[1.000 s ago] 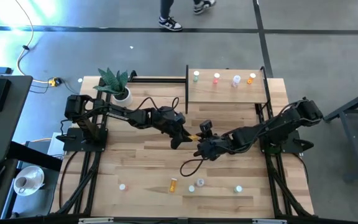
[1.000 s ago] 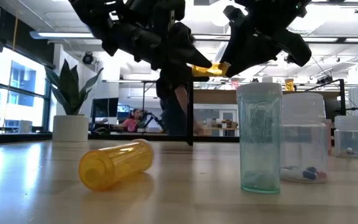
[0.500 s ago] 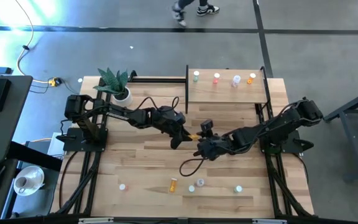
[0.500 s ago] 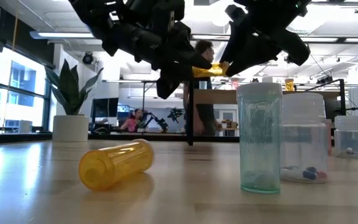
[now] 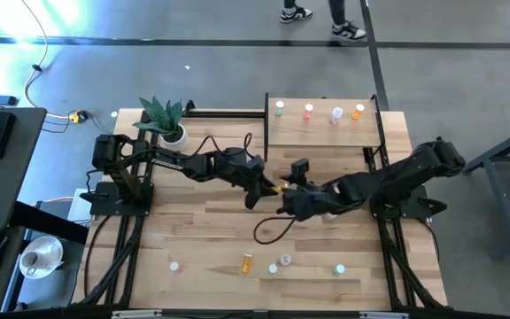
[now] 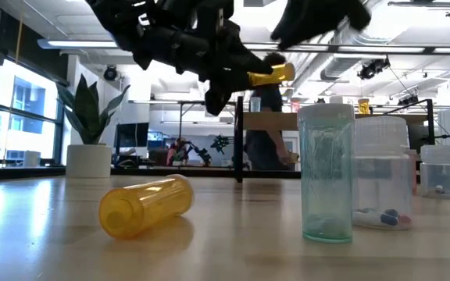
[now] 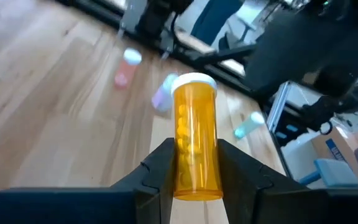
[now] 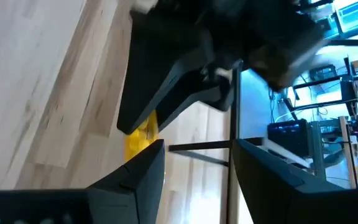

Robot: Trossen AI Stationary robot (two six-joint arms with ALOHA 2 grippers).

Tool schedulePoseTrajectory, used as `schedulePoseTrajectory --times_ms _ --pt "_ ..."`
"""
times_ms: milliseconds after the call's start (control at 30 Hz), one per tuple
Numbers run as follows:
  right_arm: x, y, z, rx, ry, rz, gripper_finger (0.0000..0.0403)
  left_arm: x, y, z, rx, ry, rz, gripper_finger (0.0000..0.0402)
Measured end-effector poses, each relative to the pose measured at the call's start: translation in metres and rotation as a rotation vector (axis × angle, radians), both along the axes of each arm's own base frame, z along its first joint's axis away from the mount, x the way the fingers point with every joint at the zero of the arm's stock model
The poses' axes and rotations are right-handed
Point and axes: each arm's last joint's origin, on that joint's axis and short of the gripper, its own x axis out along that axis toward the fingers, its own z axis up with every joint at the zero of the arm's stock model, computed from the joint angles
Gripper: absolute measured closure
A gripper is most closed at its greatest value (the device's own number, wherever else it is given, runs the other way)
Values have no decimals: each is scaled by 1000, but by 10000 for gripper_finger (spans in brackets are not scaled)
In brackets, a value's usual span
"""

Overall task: Pick and place medicine bottles onto shelf by color
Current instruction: Put the top yellow pill bottle on the shelf aligned with the other yellow pill bottle

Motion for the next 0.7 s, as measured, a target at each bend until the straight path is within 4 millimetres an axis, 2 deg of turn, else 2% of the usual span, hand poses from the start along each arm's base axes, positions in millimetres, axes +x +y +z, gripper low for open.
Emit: schedulePoseTrajectory --times_ms 200,300,400,533,700 --pt "-23 -9 55 90 -136 -29 222 3 3 12 121 -138 -20 311" --pt "-41 -16 82 211 -218 1 222 5 3 21 198 -232 -32 311" --pt "-60 -26 99 364 -282 47 222 6 0 29 274 -321 -45 311" --pt "-81 -38 107 528 -321 96 222 8 -6 37 350 -418 -60 311" --pt "-90 -44 93 602 -336 166 222 9 -15 39 388 -447 -90 311"
